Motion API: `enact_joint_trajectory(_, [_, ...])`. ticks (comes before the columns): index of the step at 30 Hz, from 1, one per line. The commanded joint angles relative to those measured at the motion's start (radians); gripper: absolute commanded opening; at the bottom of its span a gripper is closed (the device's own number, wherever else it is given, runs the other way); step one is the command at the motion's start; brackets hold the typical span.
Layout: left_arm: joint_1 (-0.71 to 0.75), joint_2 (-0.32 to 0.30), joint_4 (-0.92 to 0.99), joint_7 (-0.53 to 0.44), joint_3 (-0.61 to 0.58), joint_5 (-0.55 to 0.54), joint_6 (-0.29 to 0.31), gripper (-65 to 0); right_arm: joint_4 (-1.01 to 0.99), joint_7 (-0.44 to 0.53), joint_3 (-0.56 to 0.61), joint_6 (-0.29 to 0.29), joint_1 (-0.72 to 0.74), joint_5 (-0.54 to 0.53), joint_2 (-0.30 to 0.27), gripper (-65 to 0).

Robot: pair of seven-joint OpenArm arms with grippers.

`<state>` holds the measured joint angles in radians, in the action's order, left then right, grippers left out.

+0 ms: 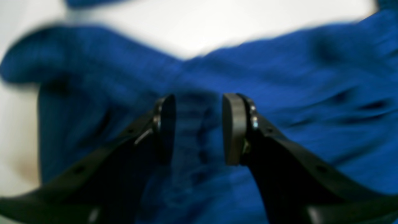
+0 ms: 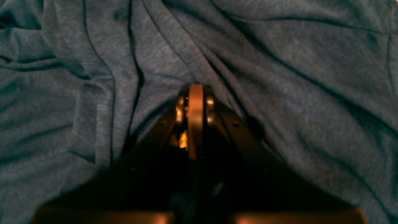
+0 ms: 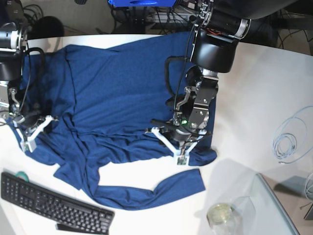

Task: Layout the t-shirt on the table in an organized manner, then fold the t-shirt properly
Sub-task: 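Grasp the sleeve with the left gripper and drag it along the hem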

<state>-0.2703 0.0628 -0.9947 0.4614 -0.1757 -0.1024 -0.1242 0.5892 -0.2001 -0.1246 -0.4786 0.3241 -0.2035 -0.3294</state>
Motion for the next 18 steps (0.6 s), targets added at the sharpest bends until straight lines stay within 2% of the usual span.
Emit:
enact_joint_trajectory(1, [-0.028, 0.009, 0.000, -0.040, 0.002, 0.010, 0.002, -41.5, 0.002, -0.035, 0.001, 0.021, 0.010, 0.025, -0.014, -64.8])
enact_joint_trajectory(10, [-0.154, -0.067, 0.274, -0.161, 0.002, 0.003, -0.001, -41.5, 0.001, -0.035, 0.001, 0.021, 0.007, 0.025, -0.030, -64.8])
enact_joint_trajectory(18, [-0.168, -0.146, 0.276, -0.161, 0.002, 0.003, -0.001, -41.5, -0.004, -0.035, -0.005, 0.022, 0.007, 0.025, -0.066, -64.8])
